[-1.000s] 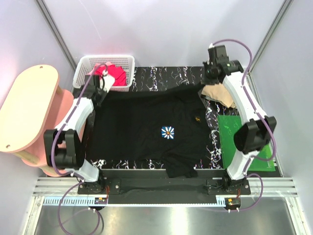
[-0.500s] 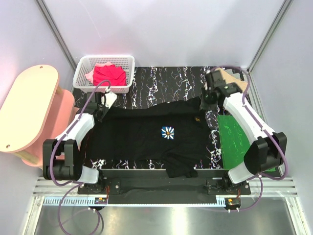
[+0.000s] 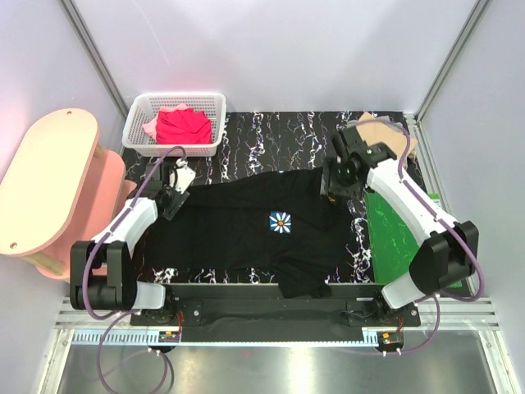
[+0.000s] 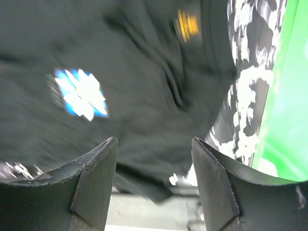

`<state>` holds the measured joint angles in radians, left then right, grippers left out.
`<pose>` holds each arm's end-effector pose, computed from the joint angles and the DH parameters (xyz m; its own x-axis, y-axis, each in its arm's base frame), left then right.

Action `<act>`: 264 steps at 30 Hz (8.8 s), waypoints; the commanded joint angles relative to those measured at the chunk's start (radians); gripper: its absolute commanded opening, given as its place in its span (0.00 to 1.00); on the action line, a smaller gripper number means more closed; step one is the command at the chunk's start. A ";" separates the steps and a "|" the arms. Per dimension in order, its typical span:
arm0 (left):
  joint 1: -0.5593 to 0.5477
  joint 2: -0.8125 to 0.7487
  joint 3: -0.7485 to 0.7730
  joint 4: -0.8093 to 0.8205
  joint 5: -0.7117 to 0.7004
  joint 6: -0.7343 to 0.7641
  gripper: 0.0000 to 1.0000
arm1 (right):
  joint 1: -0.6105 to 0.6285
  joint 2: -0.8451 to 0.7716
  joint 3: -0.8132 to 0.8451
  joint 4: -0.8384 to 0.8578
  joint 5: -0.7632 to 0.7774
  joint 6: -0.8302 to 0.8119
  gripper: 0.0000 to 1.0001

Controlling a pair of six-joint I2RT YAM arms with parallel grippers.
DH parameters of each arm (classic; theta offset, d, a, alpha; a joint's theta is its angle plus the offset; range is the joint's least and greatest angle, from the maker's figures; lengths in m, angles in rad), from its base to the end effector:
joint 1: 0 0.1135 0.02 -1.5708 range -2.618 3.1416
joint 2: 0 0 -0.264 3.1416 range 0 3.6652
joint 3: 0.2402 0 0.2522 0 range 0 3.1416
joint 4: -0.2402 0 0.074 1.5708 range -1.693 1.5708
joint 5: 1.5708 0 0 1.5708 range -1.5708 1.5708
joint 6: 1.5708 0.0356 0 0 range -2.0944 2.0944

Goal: Fold and stack the t-shirts
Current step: Fold the flattened tshirt in 1/3 of the way

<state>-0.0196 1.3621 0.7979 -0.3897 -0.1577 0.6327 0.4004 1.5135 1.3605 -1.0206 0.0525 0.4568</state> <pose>0.2676 0.0003 0.2024 -0.6999 0.5978 -0.3908 0.4246 0.7883 0.4454 0.2756 0.1146 0.2980 -0.9256 0.0865 -0.3685 0.0420 0.9910 0.1272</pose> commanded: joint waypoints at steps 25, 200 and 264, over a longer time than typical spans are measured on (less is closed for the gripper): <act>-0.195 0.411 0.561 -0.183 0.084 -0.151 0.63 | -0.121 0.643 0.431 0.155 0.127 -0.009 0.53; -0.281 0.505 0.466 -0.207 0.038 -0.160 0.63 | 0.147 0.488 0.111 0.484 -0.091 -0.256 0.51; -0.281 0.376 0.382 -0.181 0.014 -0.131 0.64 | -0.021 0.356 0.098 0.270 0.233 0.074 0.81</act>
<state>-0.3008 1.8046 1.1843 -0.5831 -0.1402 0.4908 0.4191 1.7634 1.4185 -0.7940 0.2691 0.4820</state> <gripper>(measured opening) 0.635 0.828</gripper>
